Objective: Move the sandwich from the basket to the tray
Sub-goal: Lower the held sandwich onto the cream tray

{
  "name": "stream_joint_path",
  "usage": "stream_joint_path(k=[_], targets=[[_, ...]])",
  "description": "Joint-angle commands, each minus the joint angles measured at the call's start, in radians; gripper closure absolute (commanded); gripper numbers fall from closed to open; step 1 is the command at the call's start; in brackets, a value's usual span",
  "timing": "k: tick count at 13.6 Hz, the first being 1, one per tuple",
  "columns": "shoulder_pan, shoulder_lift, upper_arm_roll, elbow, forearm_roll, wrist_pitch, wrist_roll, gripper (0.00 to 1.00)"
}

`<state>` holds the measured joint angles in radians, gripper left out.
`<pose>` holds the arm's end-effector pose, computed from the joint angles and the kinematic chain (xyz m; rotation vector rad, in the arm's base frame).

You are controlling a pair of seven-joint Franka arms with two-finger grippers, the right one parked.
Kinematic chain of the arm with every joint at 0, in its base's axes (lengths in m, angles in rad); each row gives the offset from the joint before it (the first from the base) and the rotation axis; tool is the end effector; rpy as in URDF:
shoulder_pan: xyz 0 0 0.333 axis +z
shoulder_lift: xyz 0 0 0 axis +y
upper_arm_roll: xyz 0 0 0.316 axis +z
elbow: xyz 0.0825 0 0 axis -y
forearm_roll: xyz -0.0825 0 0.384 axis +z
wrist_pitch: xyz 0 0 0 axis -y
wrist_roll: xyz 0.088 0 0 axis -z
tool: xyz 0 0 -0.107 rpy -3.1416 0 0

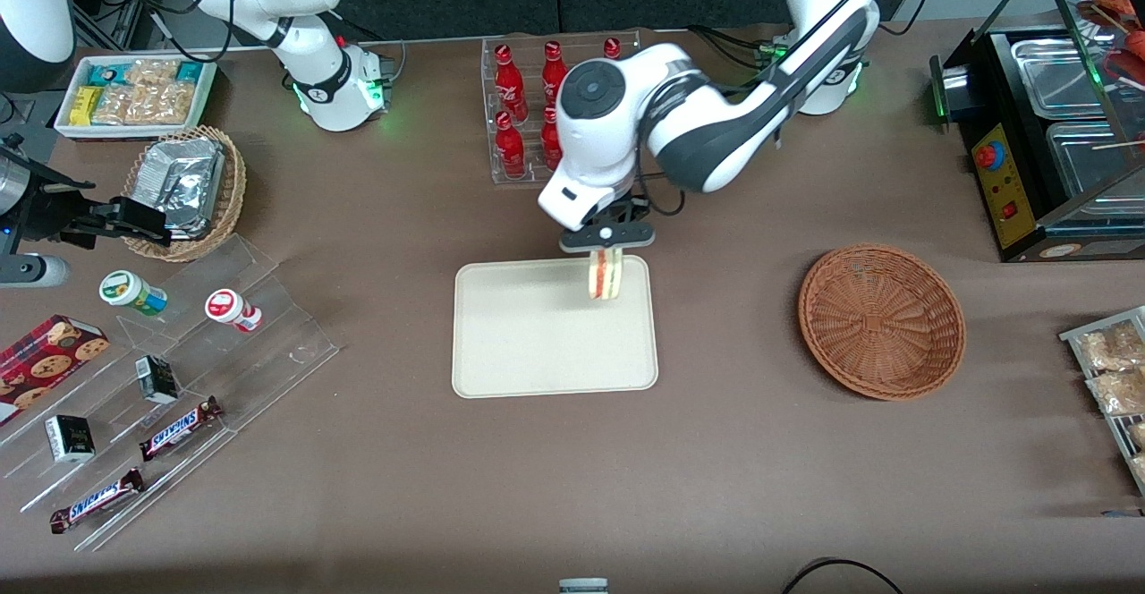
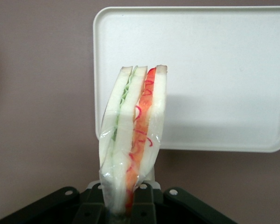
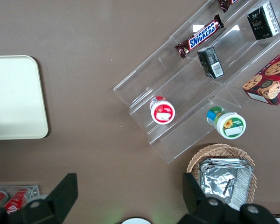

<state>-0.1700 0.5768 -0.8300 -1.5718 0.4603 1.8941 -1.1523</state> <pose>0.4548 -0.4929 0.3834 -3.0859 -0.0938 0.0203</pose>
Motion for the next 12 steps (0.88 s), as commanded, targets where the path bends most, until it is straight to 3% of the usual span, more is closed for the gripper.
stream_joint_path(k=[1, 5, 12], targets=[[-0.069, 0.124, 0.025, 0.107, 0.089, -0.02, -0.061, 0.85], [-0.17, 0.207, 0.153, 0.162, 0.1, 0.055, -0.086, 0.88], [-0.249, 0.264, 0.236, 0.174, 0.107, 0.138, -0.109, 0.84]])
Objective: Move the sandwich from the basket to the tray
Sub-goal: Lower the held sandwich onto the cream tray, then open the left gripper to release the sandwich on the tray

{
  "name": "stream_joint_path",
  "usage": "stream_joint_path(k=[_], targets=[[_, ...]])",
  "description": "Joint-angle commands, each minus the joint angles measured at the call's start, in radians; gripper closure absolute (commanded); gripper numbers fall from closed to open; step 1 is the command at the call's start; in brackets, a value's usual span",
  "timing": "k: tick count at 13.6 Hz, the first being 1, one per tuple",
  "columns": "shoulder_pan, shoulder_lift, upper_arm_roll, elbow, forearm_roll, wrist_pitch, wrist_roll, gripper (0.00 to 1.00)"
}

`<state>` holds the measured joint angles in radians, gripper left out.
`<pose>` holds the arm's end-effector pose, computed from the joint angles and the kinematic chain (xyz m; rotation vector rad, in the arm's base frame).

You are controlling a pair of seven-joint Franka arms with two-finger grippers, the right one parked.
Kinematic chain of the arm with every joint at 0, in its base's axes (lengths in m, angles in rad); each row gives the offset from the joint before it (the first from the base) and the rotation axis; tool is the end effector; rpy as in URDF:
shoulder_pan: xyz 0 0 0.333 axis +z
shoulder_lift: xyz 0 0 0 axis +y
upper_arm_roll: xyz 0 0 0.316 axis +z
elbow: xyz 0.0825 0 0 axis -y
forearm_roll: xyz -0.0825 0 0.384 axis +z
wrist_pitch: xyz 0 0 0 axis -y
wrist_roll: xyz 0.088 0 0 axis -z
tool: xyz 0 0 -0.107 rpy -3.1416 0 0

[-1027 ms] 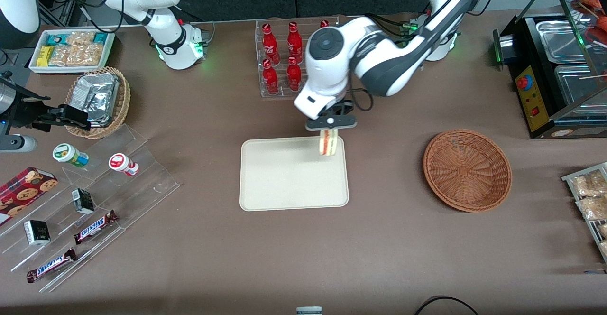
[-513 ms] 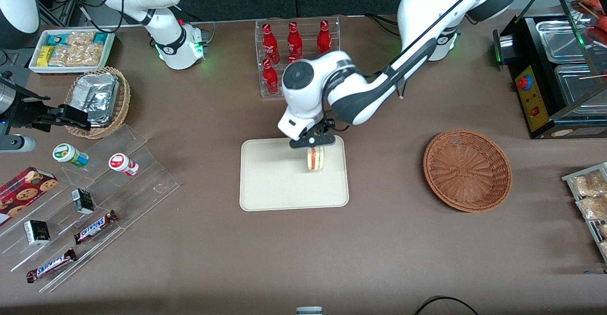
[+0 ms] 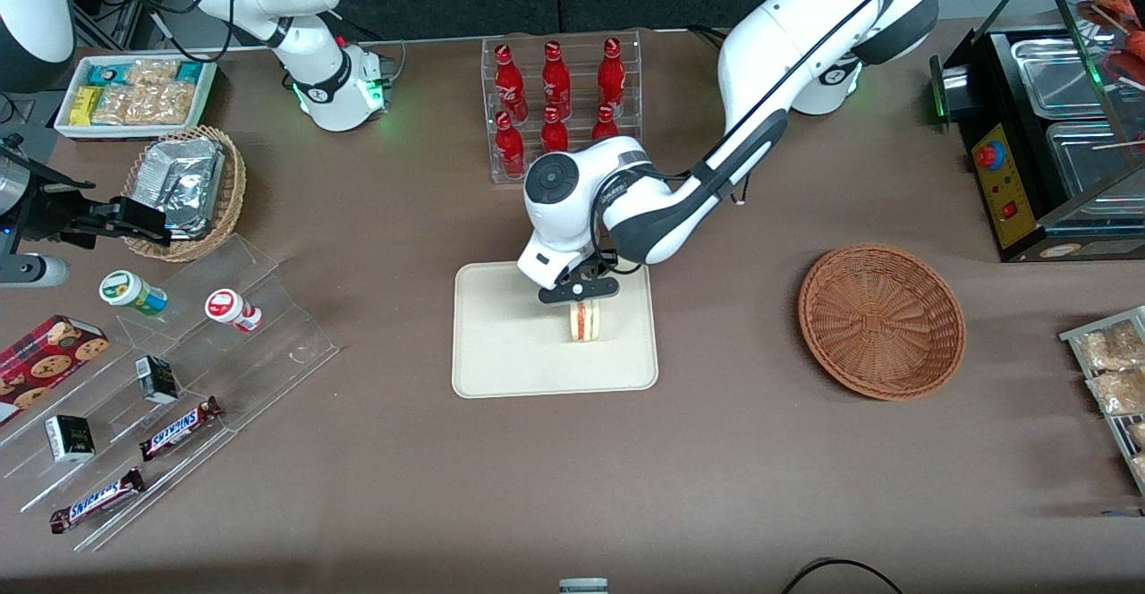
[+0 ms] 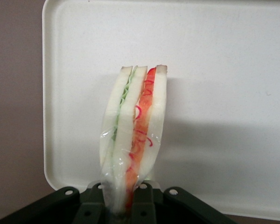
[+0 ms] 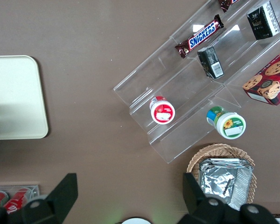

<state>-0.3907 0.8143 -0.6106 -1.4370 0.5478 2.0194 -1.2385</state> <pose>0.4765 -0.5311 0.2587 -3.0531 -0.1701 -0.0134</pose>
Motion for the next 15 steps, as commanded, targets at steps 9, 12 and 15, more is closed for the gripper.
stream_joint_path(k=[9, 12, 15], targets=[[-0.054, 0.059, 0.041, 0.058, 0.027, 0.039, -0.024, 0.73], [-0.054, 0.065, 0.041, 0.058, 0.032, 0.039, -0.024, 0.18], [-0.053, 0.056, 0.04, 0.058, 0.041, 0.028, -0.024, 0.01]])
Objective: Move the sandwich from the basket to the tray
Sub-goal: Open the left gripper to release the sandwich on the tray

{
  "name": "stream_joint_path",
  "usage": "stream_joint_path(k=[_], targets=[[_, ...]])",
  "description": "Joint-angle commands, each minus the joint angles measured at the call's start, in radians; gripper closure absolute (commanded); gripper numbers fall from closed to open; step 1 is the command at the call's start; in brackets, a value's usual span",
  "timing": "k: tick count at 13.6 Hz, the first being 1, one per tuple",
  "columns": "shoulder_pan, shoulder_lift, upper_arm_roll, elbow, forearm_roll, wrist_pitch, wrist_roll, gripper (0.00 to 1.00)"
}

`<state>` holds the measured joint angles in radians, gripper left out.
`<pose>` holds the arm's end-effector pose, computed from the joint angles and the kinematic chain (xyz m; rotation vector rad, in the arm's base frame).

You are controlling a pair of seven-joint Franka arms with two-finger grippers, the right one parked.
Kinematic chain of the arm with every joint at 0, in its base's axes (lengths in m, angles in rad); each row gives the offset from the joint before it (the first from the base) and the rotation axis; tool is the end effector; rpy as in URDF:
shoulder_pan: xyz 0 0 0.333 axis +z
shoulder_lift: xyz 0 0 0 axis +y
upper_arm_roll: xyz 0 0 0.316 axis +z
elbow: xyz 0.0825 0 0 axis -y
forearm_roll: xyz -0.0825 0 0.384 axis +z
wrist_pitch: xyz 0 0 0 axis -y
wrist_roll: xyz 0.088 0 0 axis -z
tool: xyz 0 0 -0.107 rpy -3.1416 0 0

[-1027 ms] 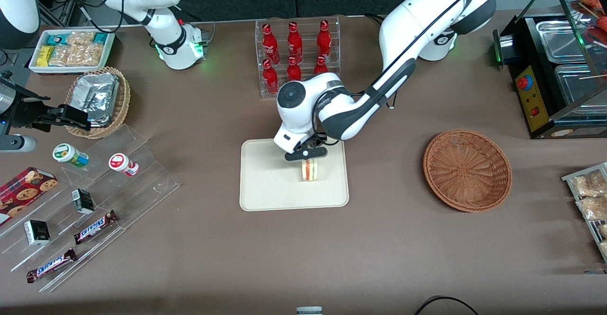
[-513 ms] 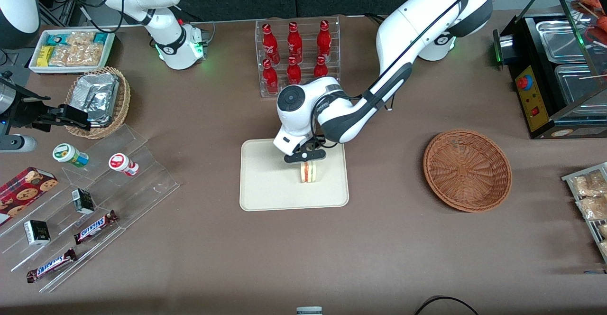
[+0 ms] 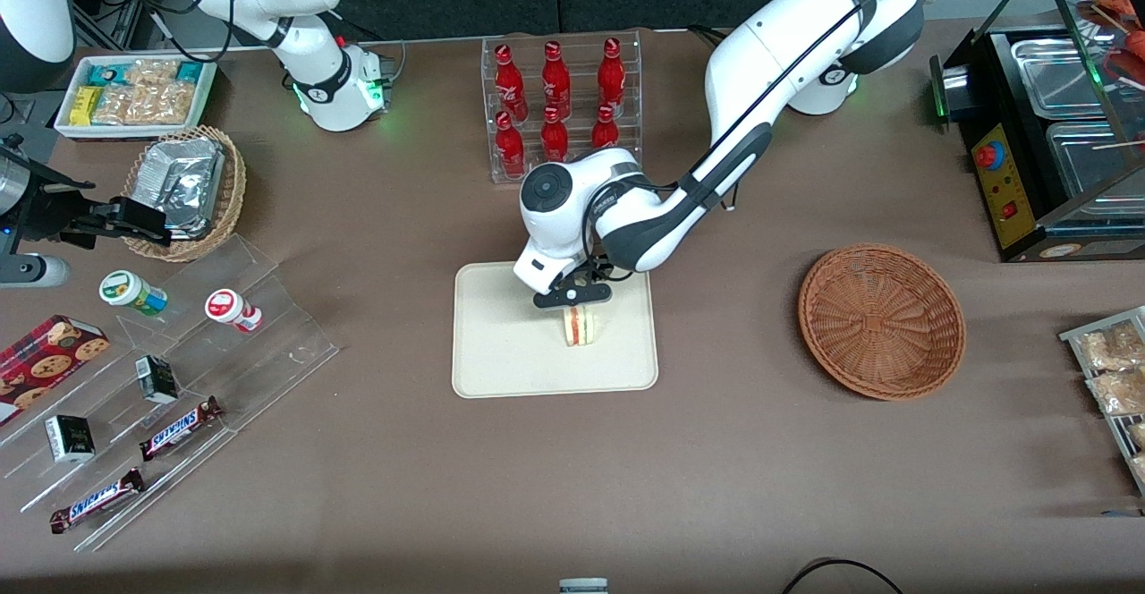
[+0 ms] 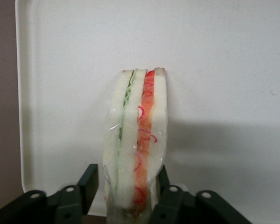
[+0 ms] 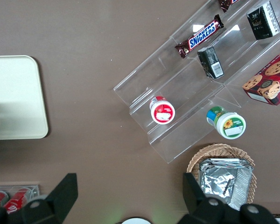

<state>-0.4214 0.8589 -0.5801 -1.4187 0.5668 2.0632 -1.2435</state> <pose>0.4768 -0.5380 0.2338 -3.0608 -0.1570 -0.0328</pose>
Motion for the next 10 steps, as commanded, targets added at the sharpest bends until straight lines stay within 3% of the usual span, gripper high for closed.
stream_joint_path(k=[1, 5, 9, 10], targets=[[-0.017, 0.0, 0.009, 0.04, 0.021, -0.02, -0.019, 0.01], [-0.008, -0.073, 0.005, 0.096, 0.004, -0.17, -0.071, 0.01], [0.029, -0.271, 0.008, 0.116, -0.097, -0.363, -0.102, 0.01], [0.083, -0.303, 0.005, 0.115, -0.11, -0.38, -0.102, 0.01]])
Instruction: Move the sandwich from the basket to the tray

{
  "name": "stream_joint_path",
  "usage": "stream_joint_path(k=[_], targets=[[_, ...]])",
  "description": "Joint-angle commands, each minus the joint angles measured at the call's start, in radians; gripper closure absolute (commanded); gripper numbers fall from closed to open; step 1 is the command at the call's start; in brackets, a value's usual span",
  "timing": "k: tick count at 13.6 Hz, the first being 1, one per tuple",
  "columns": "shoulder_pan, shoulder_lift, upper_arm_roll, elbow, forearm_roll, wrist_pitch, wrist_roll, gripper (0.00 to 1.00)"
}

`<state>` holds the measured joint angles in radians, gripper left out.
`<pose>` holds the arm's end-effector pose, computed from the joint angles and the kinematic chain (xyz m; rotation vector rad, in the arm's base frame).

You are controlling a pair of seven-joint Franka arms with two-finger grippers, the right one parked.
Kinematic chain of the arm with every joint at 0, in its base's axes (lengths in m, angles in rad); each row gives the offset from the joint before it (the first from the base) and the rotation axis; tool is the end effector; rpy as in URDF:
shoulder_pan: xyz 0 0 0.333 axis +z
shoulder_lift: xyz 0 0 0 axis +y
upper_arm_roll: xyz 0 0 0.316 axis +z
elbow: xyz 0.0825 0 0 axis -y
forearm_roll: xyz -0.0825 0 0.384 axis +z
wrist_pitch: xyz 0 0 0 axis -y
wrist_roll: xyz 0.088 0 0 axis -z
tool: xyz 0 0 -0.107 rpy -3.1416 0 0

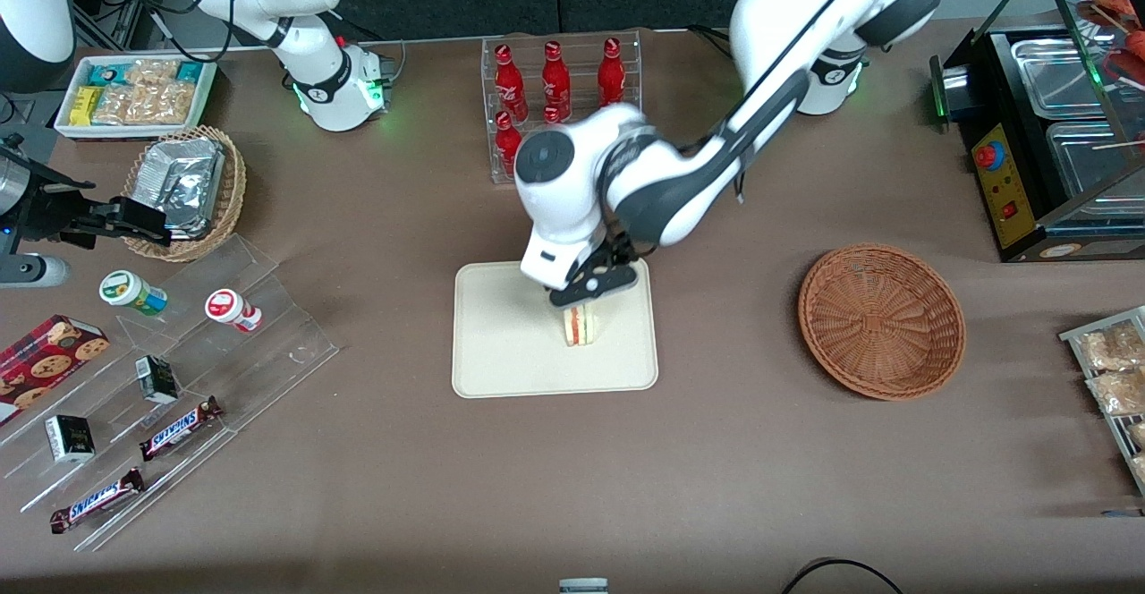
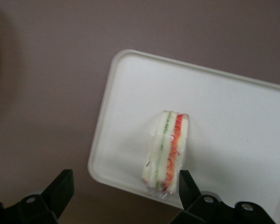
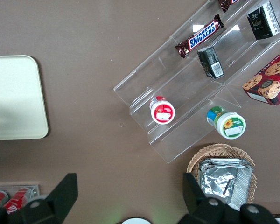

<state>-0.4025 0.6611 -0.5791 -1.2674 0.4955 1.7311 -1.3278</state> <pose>0.5089 -0.5028 0.4029 -2.9546 -0.4852 -0.1292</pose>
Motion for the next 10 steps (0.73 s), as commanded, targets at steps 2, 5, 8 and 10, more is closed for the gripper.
stream_joint_path(k=[2, 5, 8, 10], targets=[[0.137, -0.17, 0.001, -0.035, -0.096, -0.071, 0.001, 0.01], [0.233, -0.244, -0.004, -0.035, -0.127, -0.158, 0.059, 0.01], [0.333, -0.345, 0.004, -0.043, -0.207, -0.237, 0.215, 0.01], [0.398, -0.379, 0.004, -0.041, -0.241, -0.295, 0.323, 0.01]])
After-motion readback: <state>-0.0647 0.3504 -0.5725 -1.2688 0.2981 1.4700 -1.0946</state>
